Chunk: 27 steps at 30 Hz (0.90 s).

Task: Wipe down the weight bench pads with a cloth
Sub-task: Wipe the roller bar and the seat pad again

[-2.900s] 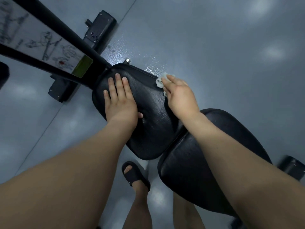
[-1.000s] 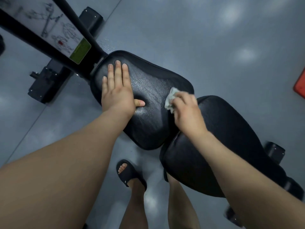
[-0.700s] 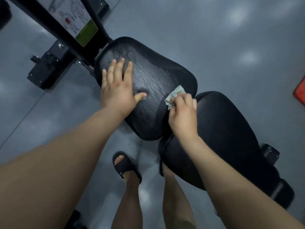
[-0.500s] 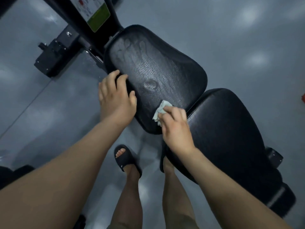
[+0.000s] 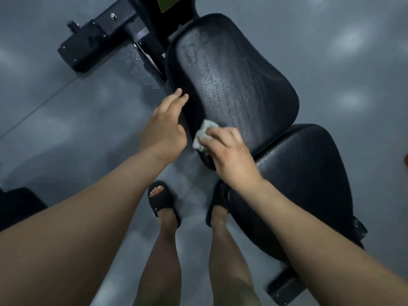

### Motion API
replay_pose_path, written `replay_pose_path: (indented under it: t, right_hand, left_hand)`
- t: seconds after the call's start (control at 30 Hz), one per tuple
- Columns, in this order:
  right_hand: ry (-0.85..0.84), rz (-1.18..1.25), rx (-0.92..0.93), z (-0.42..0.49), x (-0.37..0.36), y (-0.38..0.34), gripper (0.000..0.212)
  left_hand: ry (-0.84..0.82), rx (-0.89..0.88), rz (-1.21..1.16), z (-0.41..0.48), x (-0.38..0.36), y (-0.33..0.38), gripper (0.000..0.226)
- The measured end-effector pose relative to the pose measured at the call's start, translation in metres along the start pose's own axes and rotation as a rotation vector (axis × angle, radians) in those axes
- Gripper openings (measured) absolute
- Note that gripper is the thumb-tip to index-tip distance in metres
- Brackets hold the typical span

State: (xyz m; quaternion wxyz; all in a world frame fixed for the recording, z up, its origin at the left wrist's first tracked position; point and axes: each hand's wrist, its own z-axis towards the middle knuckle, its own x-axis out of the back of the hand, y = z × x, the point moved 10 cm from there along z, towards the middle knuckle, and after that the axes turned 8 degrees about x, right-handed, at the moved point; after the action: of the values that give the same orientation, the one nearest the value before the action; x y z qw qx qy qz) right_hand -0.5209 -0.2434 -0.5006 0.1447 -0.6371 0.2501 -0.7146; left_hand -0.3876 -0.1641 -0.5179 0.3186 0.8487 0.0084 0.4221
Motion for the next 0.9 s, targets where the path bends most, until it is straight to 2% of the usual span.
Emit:
replay_pose_path:
  t: [0.07, 0.17, 0.3, 0.47, 0.57, 0.6, 0.67, 0.73, 0.8, 0.83, 0.9]
  right_hand:
    - [-0.107, -0.025, 0.076, -0.014, -0.004, -0.005, 0.031]
    - [-0.109, -0.051, 0.074, 0.009, 0.004, 0.007, 0.03]
    - [0.037, -0.087, 0.023, 0.076, 0.029, 0.024, 0.035]
    - [0.283, -0.107, -0.202, 0.148, 0.058, 0.052, 0.049]
    - [0.372, -0.073, -0.295, 0.166, 0.058, 0.057, 0.055]
    - [0.372, -0.057, -0.281, 0.169, 0.054, 0.049, 0.054]
    - [0.306, -0.061, -0.113, 0.17, 0.04, 0.016, 0.05]
    - [0.177, -0.094, 0.115, 0.162, 0.028, -0.008, 0.043]
    - [0.048, -0.176, 0.247, 0.152, 0.028, -0.004, 0.036]
    - [0.034, -0.241, 0.258, 0.15, 0.037, 0.008, 0.035]
    - [0.115, -0.306, 0.077, 0.155, 0.065, 0.05, 0.037]
  left_hand:
    - [-0.009, 0.016, -0.019, 0.0, 0.006, -0.01, 0.074]
    - [-0.017, 0.091, -0.02, -0.005, 0.012, -0.026, 0.064]
    - [-0.004, 0.196, -0.041, -0.01, 0.022, -0.048, 0.049]
    - [-0.007, 0.191, -0.072, -0.007, 0.031, -0.057, 0.039]
    - [0.031, 0.191, -0.105, -0.005, 0.037, -0.06, 0.036]
    - [0.039, 0.192, -0.117, -0.004, 0.038, -0.06, 0.035]
    - [0.046, 0.203, -0.128, -0.004, 0.037, -0.062, 0.034]
    - [0.046, 0.208, -0.13, -0.005, 0.036, -0.061, 0.034]
    - [0.044, 0.213, -0.134, -0.006, 0.036, -0.059, 0.033]
    - [0.042, 0.211, -0.134, -0.007, 0.037, -0.057, 0.033]
    - [0.037, 0.194, -0.122, -0.004, 0.037, -0.054, 0.033]
